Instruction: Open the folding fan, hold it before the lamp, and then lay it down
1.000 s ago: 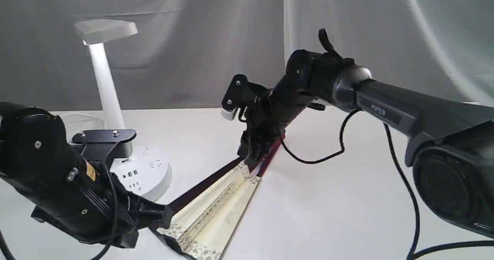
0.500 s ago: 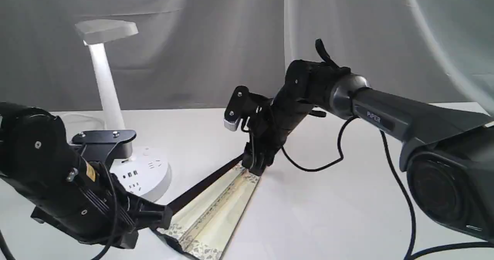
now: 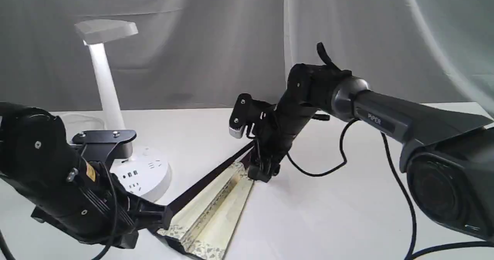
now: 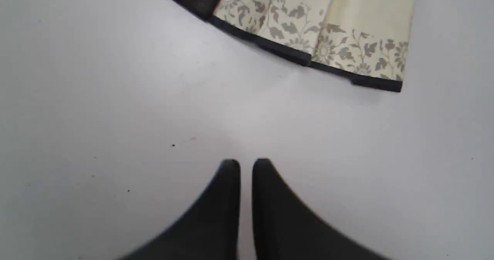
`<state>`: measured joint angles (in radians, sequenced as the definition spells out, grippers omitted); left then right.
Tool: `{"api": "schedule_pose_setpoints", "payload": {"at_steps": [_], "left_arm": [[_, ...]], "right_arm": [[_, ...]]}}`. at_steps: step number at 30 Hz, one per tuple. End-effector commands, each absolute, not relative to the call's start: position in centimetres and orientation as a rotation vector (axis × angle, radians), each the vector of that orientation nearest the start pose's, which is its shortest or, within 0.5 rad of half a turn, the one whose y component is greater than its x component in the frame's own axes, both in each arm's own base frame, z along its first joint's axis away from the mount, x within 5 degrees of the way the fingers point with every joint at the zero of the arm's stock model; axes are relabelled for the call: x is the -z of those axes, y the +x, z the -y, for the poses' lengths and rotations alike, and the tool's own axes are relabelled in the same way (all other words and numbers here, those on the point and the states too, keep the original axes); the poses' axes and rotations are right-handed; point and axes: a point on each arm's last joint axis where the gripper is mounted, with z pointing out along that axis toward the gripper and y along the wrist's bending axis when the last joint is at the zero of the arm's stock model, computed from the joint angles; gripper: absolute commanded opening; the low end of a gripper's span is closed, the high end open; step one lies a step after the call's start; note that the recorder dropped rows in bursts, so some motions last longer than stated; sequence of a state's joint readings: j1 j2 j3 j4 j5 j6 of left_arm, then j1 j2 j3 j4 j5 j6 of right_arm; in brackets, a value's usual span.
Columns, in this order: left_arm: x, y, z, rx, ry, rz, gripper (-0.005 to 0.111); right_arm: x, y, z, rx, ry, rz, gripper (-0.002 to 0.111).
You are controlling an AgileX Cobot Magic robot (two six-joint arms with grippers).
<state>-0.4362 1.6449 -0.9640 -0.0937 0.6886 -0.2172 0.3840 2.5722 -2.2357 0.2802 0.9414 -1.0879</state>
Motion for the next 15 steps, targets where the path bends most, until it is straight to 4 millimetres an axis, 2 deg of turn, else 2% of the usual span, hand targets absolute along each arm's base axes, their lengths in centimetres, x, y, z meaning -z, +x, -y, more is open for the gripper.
{"api": "schedule_pose_setpoints", "payload": {"at_steps": [1,4,6,11,15], "left_arm": [[-19.4,27.6,13.6,0.233,0.244,-2.860,0.006],[-19.4,27.6,13.6,0.233,0.244,-2.860,0.006],[-19.4,27.6,13.6,0.233,0.244,-2.860,0.006],[-19.4,27.6,13.7,0.234,0.247,-2.856,0.006],[-19.4,27.6,13.7,0.236,0.246,-2.852,0.006]], "right_arm": [[-13.7,49.3,-21.4,-0.136,-1.719,-2.101,0.067],[-15.5,49.4,-21.3,-0.127,-1.725,-2.023,0.067],[-15.8,49.4,-21.4,-0.153,-1.749,-1.967,0.067],[-15.9,48.8,-22.2,-0.281,-1.830,-1.840,0.062],[-15.4,49.2,-21.3,-0.286,-1.894,-1.752,0.061]]}}
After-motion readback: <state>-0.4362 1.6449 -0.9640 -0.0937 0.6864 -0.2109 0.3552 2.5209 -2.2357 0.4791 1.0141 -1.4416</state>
